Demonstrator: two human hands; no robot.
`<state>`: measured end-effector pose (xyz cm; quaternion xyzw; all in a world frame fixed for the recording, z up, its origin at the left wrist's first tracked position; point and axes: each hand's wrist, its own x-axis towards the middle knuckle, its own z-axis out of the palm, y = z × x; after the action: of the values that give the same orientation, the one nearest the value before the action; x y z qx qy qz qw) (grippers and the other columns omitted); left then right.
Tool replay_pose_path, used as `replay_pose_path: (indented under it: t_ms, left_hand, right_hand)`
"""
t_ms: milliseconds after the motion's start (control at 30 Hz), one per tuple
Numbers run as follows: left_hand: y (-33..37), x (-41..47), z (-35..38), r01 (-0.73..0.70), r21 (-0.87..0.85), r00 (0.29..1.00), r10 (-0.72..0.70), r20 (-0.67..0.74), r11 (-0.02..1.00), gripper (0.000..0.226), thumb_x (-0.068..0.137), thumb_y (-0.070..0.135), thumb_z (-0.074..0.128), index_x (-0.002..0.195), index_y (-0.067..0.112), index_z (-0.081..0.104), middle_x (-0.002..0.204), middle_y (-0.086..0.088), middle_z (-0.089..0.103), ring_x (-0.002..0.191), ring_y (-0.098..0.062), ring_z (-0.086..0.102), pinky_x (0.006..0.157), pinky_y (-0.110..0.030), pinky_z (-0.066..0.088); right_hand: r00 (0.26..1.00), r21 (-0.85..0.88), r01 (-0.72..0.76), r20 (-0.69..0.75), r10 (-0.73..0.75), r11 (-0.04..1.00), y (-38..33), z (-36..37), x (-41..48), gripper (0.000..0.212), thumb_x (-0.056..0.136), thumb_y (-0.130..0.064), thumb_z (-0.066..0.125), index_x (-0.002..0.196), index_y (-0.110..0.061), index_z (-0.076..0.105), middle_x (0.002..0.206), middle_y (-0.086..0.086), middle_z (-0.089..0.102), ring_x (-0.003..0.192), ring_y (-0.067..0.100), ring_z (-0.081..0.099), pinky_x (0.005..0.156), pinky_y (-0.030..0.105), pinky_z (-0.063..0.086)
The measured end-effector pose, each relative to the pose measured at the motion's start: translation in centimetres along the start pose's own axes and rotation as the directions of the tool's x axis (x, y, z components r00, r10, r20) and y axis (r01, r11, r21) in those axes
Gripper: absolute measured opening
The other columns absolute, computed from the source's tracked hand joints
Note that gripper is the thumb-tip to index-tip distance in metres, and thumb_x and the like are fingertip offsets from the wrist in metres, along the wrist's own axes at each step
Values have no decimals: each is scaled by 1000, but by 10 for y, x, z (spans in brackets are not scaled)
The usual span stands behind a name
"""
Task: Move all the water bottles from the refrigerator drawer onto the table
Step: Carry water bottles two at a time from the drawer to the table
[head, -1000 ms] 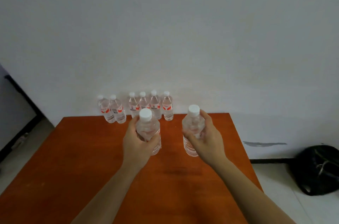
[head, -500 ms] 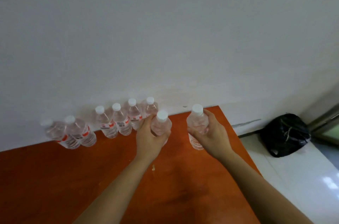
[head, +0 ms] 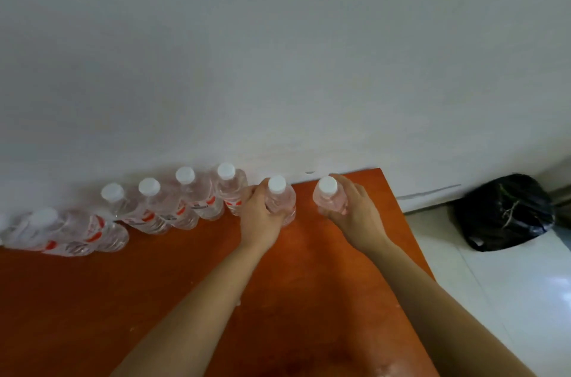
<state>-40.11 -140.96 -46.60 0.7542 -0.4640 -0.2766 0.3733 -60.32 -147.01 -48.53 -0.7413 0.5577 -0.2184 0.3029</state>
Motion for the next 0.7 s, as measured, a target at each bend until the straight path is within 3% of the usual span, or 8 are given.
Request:
replay_pose_path:
  t_ms: [167,333,400,567,700]
  left_hand:
    - [4,28,15,13,49,1000,-12,-27,999,66,76,13,81,137,19,55,131,-4,57,123,-21,53,105,-32,41]
    - [14,45,15,-55,106,998,57,-19,993,62,79,16,81,135,22,55,134,0,59,126,-18,53,105,-34,42]
    - [15,50,12,-69,151,996,76,-37,986,54,81,20,79,130,21,56,132,-1,60,123,-20,54,101,-34,45]
    - [17,56,0,-87,316,993,107,-50,945,66,81,18,79,137,12,44,137,-10,52,122,-28,54,96,-40,49]
    - [23,52,-3,-212,456,973,228,21,864,78,79,10,80,144,17,37,138,-8,50,128,-27,48,99,-43,48]
  right_hand:
    - [999,183,-30,22,26,983,11,0,34,75,79,-49,77,142,-40,38,134,-9,57,114,9,56,80,17,44]
    - [988,303,-87,152,42,949,18,5,57,76,83,-33,78,143,-40,33,124,-15,61,111,10,61,78,12,46]
    - [980,323,-108,194,45,940,20,9,64,79,83,-30,79,146,-34,31,125,-13,60,113,11,61,78,12,48]
    - [972,326,-93,234,15,941,17,14,75,75,83,-25,80,144,-26,36,129,-9,59,121,16,59,97,38,54]
    - [960,283,-69,280,-13,957,14,12,80,79,84,-25,80,147,-29,33,136,-4,57,120,17,57,97,38,53]
